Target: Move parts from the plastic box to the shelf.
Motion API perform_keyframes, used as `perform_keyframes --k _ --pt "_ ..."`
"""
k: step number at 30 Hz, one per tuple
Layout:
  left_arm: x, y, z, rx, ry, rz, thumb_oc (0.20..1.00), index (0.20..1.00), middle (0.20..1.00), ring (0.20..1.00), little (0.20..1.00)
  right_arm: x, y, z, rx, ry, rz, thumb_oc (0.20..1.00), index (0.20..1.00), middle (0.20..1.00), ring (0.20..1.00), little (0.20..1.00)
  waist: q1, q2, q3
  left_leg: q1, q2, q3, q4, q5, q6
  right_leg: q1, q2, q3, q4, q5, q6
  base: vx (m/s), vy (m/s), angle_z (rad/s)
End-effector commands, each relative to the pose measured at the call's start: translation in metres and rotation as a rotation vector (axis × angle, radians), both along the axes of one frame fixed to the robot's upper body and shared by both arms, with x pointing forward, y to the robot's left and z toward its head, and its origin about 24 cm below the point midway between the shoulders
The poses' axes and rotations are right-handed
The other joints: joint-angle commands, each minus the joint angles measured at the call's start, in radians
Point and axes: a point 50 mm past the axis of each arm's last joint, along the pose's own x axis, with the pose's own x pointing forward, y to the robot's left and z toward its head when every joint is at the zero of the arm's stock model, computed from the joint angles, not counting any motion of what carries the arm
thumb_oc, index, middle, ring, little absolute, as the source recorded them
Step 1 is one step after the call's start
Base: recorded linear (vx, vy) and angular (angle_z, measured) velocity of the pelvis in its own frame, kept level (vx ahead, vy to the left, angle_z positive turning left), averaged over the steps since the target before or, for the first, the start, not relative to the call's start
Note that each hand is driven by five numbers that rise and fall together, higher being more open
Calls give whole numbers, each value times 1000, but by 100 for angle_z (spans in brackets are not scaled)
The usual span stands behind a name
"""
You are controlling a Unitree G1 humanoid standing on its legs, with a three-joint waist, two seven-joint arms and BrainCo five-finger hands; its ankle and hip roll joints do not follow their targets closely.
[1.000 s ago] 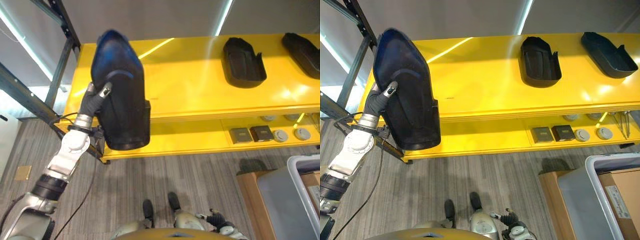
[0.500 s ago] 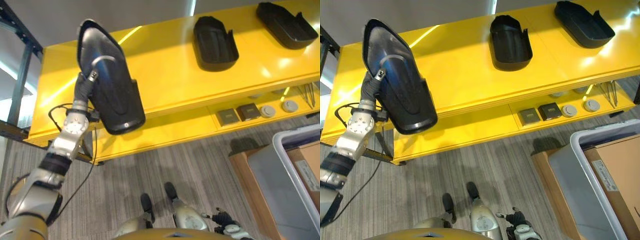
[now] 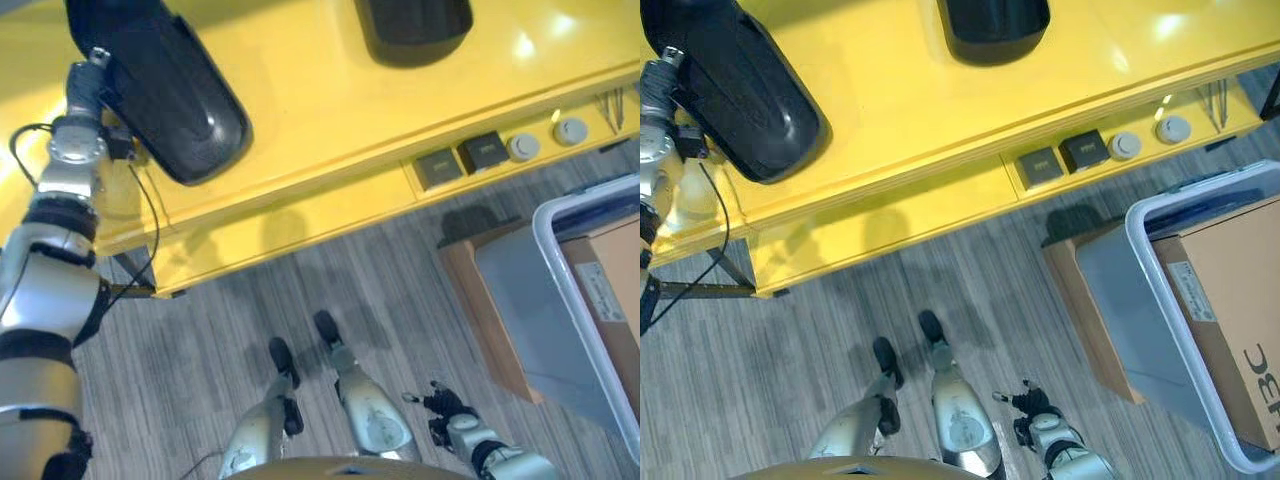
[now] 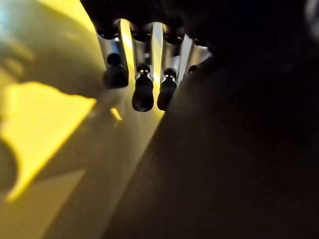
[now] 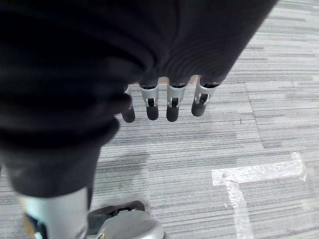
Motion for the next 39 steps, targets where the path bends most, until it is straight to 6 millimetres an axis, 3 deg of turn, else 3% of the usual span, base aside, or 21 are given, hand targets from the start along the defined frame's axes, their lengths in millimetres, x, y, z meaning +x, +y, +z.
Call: perform_keyframes --k 1,5,11,29,36,37,38,39 --pt "-19 40 19 97 30 86 200 200 200 200 200 -7 -5 -2 3 14 0 1000 1000 1000 1000 1000 15 11 -42 4 102 -109 -7 -3 -100 45 -55 28 -6 -95 100 0 0 0" --pt "-25 50 27 212 68 145 200 200 200 200 200 -3 -3 0 14 -1 12 1000 1000 1000 1000 1000 18 15 -34 -12 99 -110 -7 0 -102 30 -56 27 -6 -91 100 0 0 0" --pt "-33 55 51 587 143 251 200 200 200 200 200 4 -2 4 41 -58 -6 1000 1000 1000 1000 1000 30 24 -16 -41 90 -120 -7 9 -101 7 -60 17 -6 -82 104 2 -3 4" --pt "-14 8 61 677 18 160 200 200 200 200 200 -1 -5 2 46 -52 -44 1000 1000 1000 1000 1000 34 39 -8 -42 84 -120 -7 5 -101 4 -63 16 -6 -86 104 2 0 2" --pt "-13 4 59 679 13 150 200 200 200 200 200 -7 -7 0 49 -35 -67 1000 1000 1000 1000 1000 32 46 -7 -39 88 -113 -7 7 -104 5 -59 17 -6 -87 102 0 0 0" --pt "-13 5 59 676 14 156 529 529 529 529 529 -7 -8 0 47 -34 -69 1000 1000 1000 1000 1000 31 46 -7 -39 88 -113 -7 6 -104 4 -59 17 -6 -88 102 0 0 0" --pt "-12 5 58 682 18 160 1000 1000 1000 1000 1000 -8 -9 0 43 -29 -69 1000 1000 1000 1000 1000 32 47 -7 -37 89 -111 -7 6 -104 6 -57 18 -6 -90 101 0 0 0" --pt "-12 5 58 682 18 160 1000 1000 1000 1000 1000 -8 -9 0 43 -29 -69 1000 1000 1000 1000 1000 33 47 -6 -37 89 -111 -7 6 -104 7 -57 18 -6 -90 101 0 0 0"
